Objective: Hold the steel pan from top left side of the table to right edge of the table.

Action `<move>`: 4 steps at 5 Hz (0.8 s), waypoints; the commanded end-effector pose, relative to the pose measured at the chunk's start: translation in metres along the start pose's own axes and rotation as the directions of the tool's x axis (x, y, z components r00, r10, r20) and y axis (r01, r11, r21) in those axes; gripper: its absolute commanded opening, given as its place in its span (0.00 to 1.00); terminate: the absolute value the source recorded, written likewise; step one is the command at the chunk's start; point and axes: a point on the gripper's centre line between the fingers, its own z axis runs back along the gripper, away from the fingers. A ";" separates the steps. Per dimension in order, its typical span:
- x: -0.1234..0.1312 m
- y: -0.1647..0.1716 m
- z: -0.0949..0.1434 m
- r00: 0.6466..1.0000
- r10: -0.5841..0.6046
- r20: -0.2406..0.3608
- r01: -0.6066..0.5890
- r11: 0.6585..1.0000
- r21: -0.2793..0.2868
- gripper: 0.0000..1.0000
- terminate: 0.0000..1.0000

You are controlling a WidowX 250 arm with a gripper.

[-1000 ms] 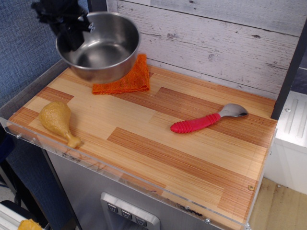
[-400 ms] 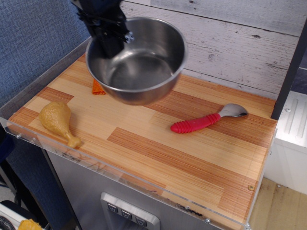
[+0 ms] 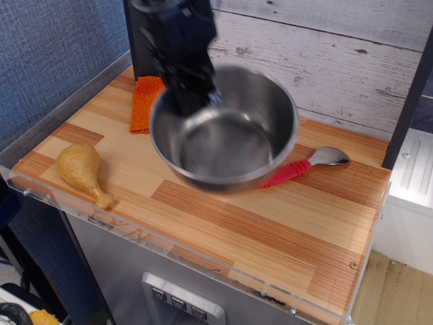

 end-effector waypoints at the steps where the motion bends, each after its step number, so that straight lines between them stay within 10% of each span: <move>1: 0.005 -0.022 -0.021 0.990 -0.141 0.011 0.141 0.990 0.028 0.00 0.00; 4: 0.007 -0.044 -0.071 0.972 -0.227 -0.053 0.226 0.974 -0.027 0.00 0.00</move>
